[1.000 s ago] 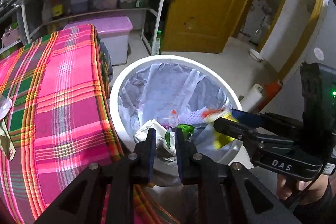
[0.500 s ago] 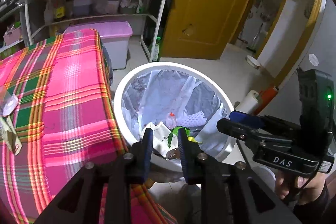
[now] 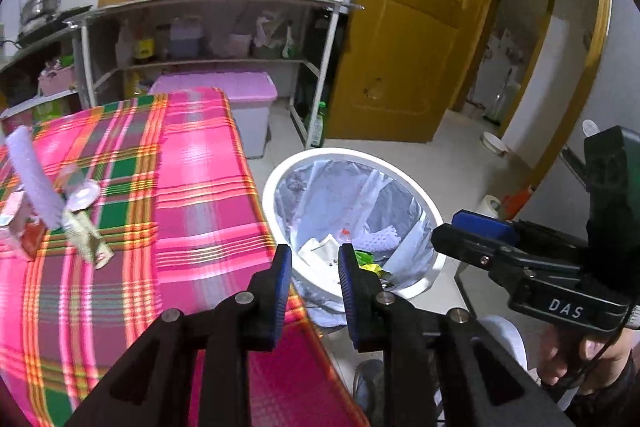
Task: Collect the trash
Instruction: 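Move both tools back over the table toward the milk carton and wrapper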
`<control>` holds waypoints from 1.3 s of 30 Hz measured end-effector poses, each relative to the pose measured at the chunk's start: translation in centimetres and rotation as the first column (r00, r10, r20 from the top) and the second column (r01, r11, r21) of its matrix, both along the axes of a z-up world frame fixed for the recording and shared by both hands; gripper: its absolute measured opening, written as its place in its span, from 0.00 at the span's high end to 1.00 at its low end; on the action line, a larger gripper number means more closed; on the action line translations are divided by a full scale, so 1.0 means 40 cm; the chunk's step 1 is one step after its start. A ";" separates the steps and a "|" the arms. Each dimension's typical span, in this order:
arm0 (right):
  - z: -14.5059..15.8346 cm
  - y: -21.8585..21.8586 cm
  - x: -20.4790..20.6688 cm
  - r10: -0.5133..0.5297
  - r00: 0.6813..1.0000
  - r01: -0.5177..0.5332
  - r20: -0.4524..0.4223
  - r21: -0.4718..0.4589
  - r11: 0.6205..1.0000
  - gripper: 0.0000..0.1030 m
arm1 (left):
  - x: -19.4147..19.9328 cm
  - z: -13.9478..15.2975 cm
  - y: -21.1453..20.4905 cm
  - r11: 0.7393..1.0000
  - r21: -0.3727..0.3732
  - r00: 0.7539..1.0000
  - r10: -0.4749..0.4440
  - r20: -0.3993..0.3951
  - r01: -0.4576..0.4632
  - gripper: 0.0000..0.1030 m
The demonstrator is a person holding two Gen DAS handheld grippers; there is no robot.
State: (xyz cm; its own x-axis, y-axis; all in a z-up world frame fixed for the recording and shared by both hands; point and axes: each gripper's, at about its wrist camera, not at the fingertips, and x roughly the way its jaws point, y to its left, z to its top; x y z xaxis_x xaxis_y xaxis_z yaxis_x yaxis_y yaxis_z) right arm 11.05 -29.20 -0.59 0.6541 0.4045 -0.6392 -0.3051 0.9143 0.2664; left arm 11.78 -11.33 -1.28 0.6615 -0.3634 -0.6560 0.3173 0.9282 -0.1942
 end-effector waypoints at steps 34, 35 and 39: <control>0.051 0.258 -0.090 0.228 0.971 -0.222 0.067 -0.088 0.971 0.54 | -0.179 0.067 0.236 0.977 -0.003 0.972 0.211 0.106 -0.212 0.77; 0.049 0.265 -0.087 0.230 0.971 -0.224 0.066 -0.089 0.971 0.54 | -0.180 0.065 0.243 0.976 -0.003 0.971 0.216 0.105 -0.217 0.77; 0.045 0.289 -0.075 0.243 0.968 -0.238 0.060 -0.084 0.968 0.54 | -0.181 0.055 0.275 0.970 -0.004 0.966 0.241 0.097 -0.242 0.77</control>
State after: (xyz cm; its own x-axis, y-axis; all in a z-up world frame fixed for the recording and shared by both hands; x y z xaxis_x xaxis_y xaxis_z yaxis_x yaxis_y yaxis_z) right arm 8.04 -17.62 1.19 0.5871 0.5072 -0.6309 -0.5337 0.8285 0.1695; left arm 4.53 -0.33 0.94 0.7893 -0.1805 -0.5868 0.1006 0.9809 -0.1664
